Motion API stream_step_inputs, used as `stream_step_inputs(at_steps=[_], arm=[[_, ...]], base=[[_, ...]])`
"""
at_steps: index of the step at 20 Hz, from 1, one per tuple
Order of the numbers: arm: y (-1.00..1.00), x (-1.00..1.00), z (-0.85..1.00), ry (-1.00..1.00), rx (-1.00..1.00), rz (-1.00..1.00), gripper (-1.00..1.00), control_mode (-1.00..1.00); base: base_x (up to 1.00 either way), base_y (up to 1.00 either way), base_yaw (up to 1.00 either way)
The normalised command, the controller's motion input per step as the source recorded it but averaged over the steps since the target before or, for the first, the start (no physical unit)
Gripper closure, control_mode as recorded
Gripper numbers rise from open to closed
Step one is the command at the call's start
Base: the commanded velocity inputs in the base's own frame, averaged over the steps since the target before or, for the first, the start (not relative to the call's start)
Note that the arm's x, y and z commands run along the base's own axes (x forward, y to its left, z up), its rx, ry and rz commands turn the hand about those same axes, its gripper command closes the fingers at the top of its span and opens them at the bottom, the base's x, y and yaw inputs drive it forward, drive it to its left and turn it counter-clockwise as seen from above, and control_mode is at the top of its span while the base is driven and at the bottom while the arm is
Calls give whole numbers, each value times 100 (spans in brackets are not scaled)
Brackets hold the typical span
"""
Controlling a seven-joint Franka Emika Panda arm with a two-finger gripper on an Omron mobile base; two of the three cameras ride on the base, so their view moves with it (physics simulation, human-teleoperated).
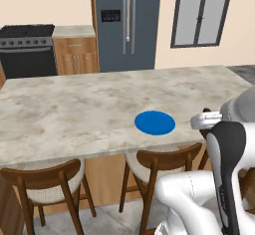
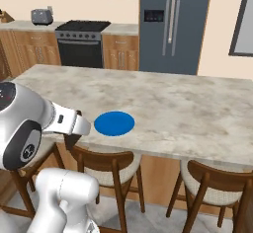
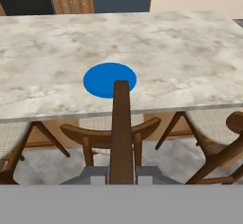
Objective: Start the toaster. Once the lever pops up, take the bread to the plate on the dining counter.
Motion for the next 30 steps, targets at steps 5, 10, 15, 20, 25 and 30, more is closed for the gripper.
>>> stream_step_inputs(at_steps=[5,10,15,20,25,30], arm=[[-17,97,0,11,8,12,100,-100],[-1,87,-7,15,6,24,100,-100],[0,79,-15,12,1,15,100,-100],[0,59,-26,8,0,6,100,-100],[0,49,-37,3,0,3,100,-100],[0,38,-49,0,0,3,100,-100]], base=[[0,0,0],[0,0,0],[0,0,0],[0,0,0],[0,0,0],[0,0,0]])
